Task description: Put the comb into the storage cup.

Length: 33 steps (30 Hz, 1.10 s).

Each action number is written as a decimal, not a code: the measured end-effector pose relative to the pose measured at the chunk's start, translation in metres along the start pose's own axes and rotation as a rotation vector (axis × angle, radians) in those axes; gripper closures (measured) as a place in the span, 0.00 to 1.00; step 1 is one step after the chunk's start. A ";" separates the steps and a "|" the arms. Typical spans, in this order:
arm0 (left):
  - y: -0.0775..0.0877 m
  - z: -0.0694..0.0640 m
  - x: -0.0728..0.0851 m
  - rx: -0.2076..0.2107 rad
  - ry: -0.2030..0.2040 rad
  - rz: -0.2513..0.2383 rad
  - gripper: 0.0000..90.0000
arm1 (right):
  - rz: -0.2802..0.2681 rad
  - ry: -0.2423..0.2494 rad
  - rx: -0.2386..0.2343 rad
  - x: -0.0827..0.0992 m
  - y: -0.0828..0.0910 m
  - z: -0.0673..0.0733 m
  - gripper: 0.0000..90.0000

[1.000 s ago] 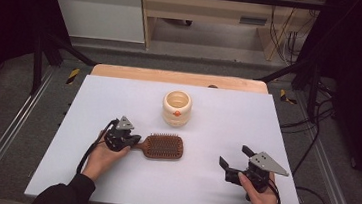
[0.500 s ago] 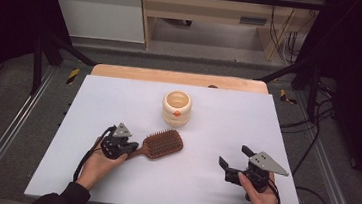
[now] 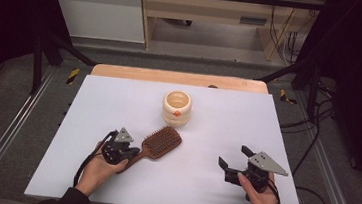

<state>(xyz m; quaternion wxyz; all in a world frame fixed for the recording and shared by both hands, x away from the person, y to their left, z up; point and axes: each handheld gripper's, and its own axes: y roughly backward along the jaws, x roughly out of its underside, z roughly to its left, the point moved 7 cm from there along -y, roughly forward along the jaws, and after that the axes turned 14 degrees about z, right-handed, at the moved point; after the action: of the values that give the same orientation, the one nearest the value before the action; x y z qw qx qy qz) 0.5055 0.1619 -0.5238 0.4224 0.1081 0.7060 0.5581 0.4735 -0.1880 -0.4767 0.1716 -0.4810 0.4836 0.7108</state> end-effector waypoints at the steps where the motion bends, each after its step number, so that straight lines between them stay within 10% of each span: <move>1: 0.000 -0.001 0.000 0.003 0.002 -0.001 1.00 | 0.000 0.001 0.000 0.000 0.000 0.000 0.08; 24: 0.026 -0.011 -0.013 -0.019 -0.010 0.008 0.99 | 0.007 -0.005 0.002 0.002 0.000 -0.001 0.08; 33: 0.030 -0.017 -0.019 -0.032 0.013 0.069 0.51 | 0.013 -0.004 0.002 0.003 -0.001 -0.001 0.08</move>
<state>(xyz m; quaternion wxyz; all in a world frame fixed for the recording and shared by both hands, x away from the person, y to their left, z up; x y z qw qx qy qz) 0.4955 0.1488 -0.4878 0.4000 0.1218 0.6955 0.5843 0.4733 -0.1887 -0.4796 0.1682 -0.4761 0.4871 0.7126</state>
